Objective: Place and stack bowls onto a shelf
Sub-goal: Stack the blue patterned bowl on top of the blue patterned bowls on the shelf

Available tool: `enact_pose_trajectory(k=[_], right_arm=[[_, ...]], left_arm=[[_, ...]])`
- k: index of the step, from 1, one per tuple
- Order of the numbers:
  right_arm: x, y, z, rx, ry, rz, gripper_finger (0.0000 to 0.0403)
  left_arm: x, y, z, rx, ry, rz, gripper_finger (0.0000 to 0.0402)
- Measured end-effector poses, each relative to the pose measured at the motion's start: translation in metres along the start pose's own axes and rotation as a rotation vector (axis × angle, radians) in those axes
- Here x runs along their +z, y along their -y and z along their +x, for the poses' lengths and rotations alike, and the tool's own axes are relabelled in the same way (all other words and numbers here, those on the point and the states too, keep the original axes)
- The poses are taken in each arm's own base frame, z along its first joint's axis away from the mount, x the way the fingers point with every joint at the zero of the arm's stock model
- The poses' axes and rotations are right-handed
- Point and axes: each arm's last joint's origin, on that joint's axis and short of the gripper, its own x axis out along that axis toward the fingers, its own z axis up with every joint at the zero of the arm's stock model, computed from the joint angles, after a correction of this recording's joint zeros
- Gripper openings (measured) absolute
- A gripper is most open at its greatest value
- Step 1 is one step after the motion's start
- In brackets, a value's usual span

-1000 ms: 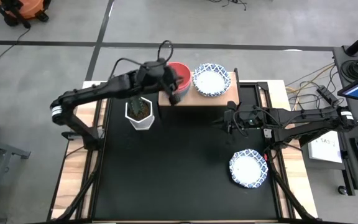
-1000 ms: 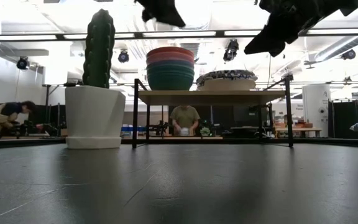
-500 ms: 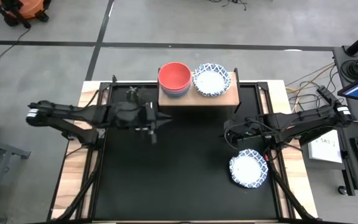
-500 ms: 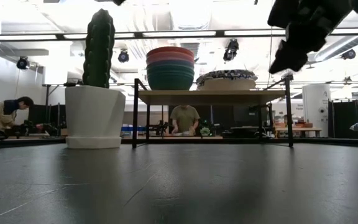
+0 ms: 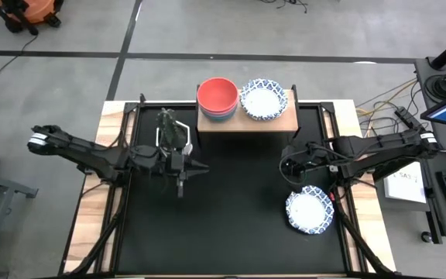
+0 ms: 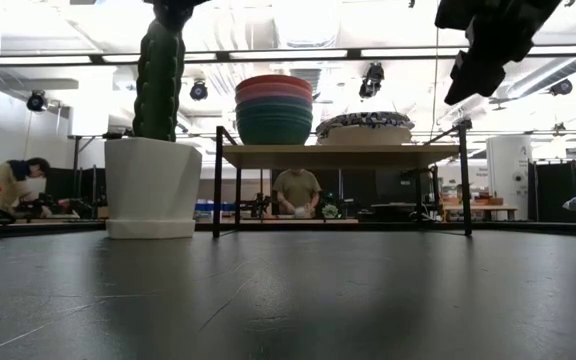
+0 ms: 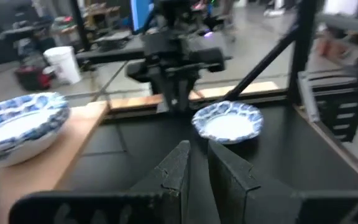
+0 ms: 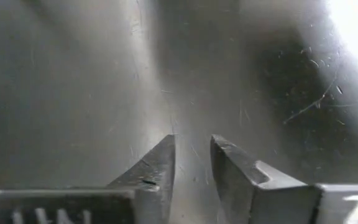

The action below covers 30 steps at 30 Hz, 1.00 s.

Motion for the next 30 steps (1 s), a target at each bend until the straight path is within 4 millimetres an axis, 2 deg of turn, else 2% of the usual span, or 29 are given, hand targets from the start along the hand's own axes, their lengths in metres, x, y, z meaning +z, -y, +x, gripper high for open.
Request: enact_pose_trajectory(k=[6, 10, 18, 25, 30], right_arm=[[0.002, -0.001, -0.001, 0.001, 0.001, -0.024, 0.0155], [0.003, -0.002, 0.007, -0.020, -0.068, -0.031, 0.0174], [0.011, -0.008, 0.031, -0.029, -0.357, -0.127, 0.0164], [0.001, -0.011, 0.048, 0.026, -0.613, -0.161, 0.0144], [-0.008, -0.016, 0.048, 0.066, -0.707, -0.177, 0.0134]], left_arm=[[-0.017, 0.003, 0.003, -0.023, 0.045, -0.001, 0.0039], [-0.018, 0.003, 0.003, -0.021, 0.052, 0.000, 0.0039], [-0.018, 0.003, 0.002, -0.021, 0.050, 0.007, 0.0039], [-0.018, 0.003, 0.002, -0.021, 0.047, 0.008, 0.0039], [-0.019, 0.003, 0.002, -0.021, 0.042, 0.009, 0.0039]])
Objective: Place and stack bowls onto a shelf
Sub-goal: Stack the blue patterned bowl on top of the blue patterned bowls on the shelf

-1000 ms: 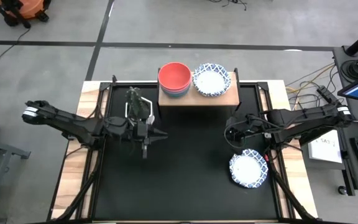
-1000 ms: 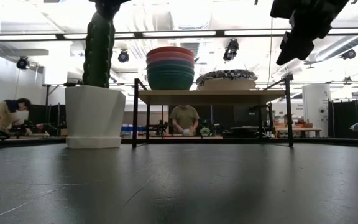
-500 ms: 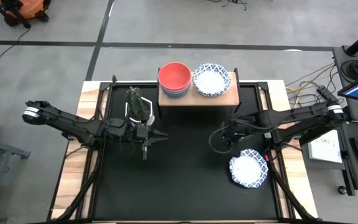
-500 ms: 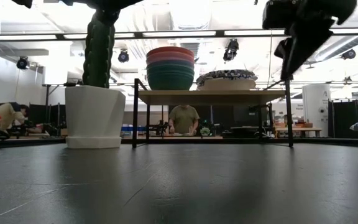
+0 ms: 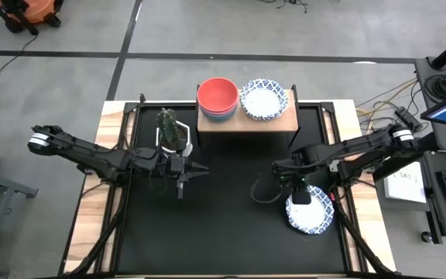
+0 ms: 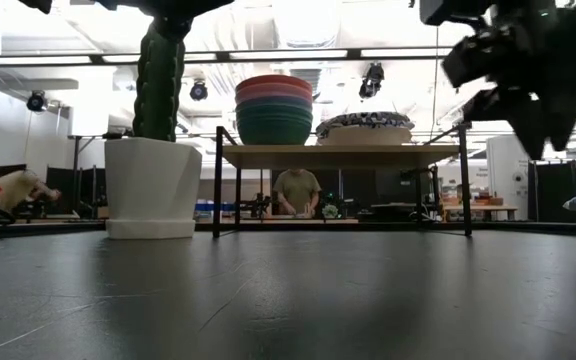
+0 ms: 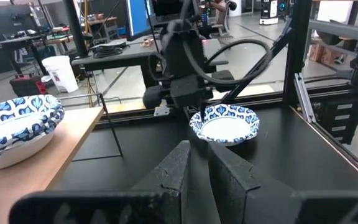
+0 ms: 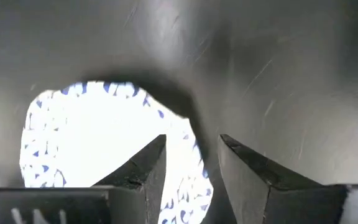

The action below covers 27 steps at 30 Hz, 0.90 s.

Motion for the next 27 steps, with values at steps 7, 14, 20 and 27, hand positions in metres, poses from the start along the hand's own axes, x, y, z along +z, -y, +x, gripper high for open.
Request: enact_pose_trajectory(k=[7, 14, 20, 27], right_arm=[[-0.008, -0.013, 0.008, -0.070, -0.044, -0.085, 0.0126], [-0.012, -0.012, 0.026, -0.076, -0.049, -0.100, 0.0125], [-0.019, -0.009, 0.045, -0.079, -0.083, -0.109, 0.0121], [-0.020, -0.007, 0.055, -0.073, -0.052, -0.128, 0.0119]], left_arm=[[0.000, 0.000, 0.000, 0.001, 0.000, -0.003, 0.0039], [0.000, 0.000, 0.000, 0.001, -0.001, -0.004, 0.0039], [0.000, 0.000, 0.000, 0.002, -0.001, -0.004, 0.0039], [0.000, 0.000, 0.000, 0.002, 0.000, -0.004, 0.0039]])
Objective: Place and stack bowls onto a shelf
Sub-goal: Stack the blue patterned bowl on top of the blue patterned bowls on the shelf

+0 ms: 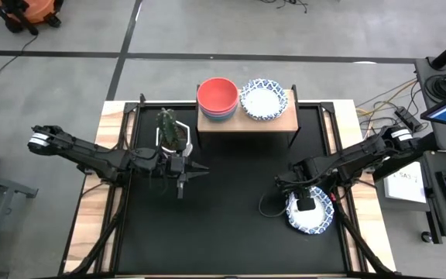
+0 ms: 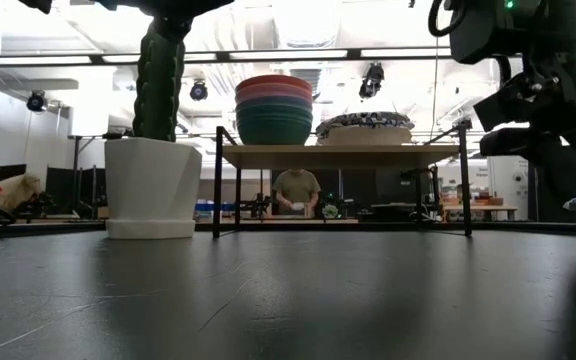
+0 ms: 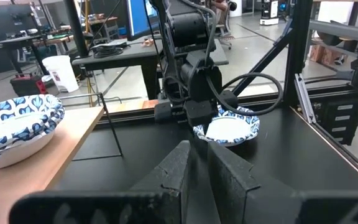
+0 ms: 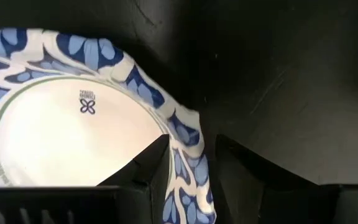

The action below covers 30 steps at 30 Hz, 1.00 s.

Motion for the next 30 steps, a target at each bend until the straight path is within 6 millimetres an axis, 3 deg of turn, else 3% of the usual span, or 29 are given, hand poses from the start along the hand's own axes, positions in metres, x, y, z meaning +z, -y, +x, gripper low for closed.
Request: enact_pose_trajectory(k=[10, 30], right_arm=[[0.0046, -0.0007, 0.0048, 0.024, 0.050, -0.017, 0.0098], [0.0037, -0.0013, 0.0047, 0.054, 0.035, 0.037, 0.0011]], left_arm=[[0.0006, 0.0000, 0.0000, 0.001, 0.006, -0.002, 0.0039], [0.0007, -0.0001, 0.0000, 0.002, 0.007, -0.002, 0.0039]])
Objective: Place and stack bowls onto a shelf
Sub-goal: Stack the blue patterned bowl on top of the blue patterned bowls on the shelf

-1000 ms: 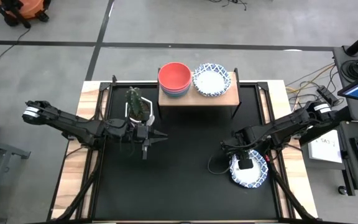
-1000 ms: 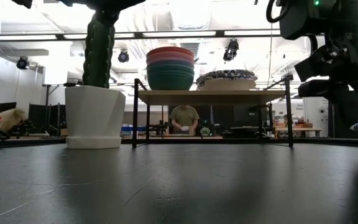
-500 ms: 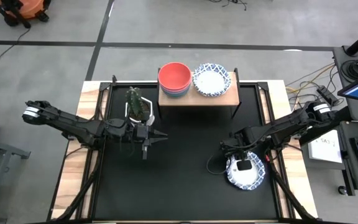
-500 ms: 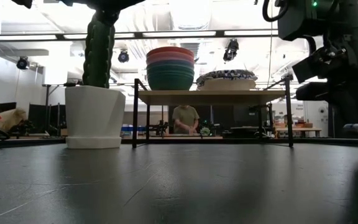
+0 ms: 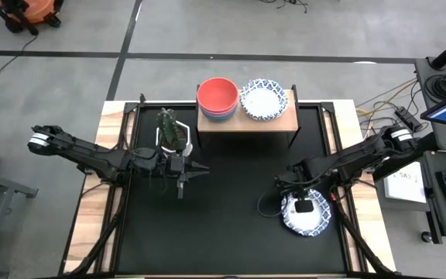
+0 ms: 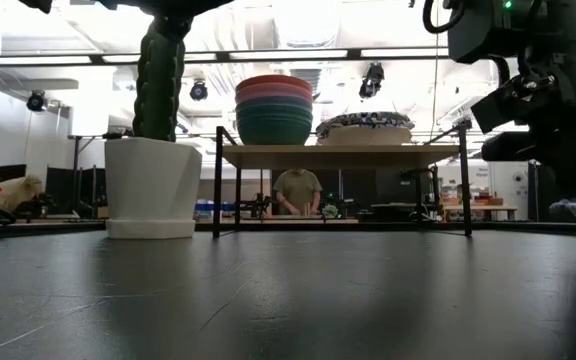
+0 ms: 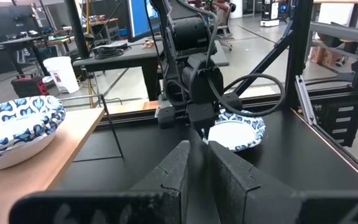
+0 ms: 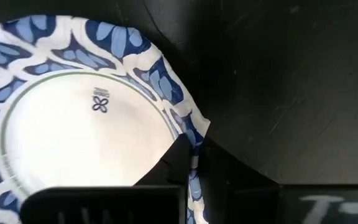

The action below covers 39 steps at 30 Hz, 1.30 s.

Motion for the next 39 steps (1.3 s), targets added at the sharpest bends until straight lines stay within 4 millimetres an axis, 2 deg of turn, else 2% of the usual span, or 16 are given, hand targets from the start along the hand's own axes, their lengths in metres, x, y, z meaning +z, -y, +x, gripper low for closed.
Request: enact_pose_trajectory(k=[3, 8, 15, 21, 25, 31, 34, 39], right_arm=[[0.002, 0.000, -0.010, 0.005, 0.032, 0.043, 0.0010], [0.015, 0.008, -0.044, 0.025, 0.126, 0.211, 0.0009], [0.038, 0.029, -0.120, 0.049, 0.317, 0.396, 0.0009], [0.042, 0.058, -0.194, 0.037, 0.559, 0.487, 0.0009], [0.034, 0.082, -0.229, -0.053, 0.693, 0.550, 0.0009], [0.007, 0.120, -0.265, -0.159, 0.786, 0.673, 0.0009], [-0.010, 0.138, -0.274, -0.207, 0.787, 0.746, 0.0009], [-0.030, 0.165, -0.277, -0.279, 0.781, 0.829, 0.0009]], left_arm=[[0.000, 0.000, 0.000, 0.005, 0.005, 0.009, 0.0039], [0.008, -0.002, -0.004, 0.015, 0.063, 0.062, 0.0039], [0.022, -0.007, -0.019, 0.030, 0.137, 0.104, 0.0039], [0.030, -0.010, -0.031, 0.038, 0.178, 0.109, 0.0039], [0.031, -0.011, -0.032, 0.039, 0.179, 0.113, 0.0039], [0.030, -0.011, -0.032, 0.039, 0.175, 0.121, 0.0039], [0.030, -0.011, -0.032, 0.038, 0.172, 0.122, 0.0039], [0.030, -0.011, -0.032, 0.041, 0.177, 0.146, 0.0039]])
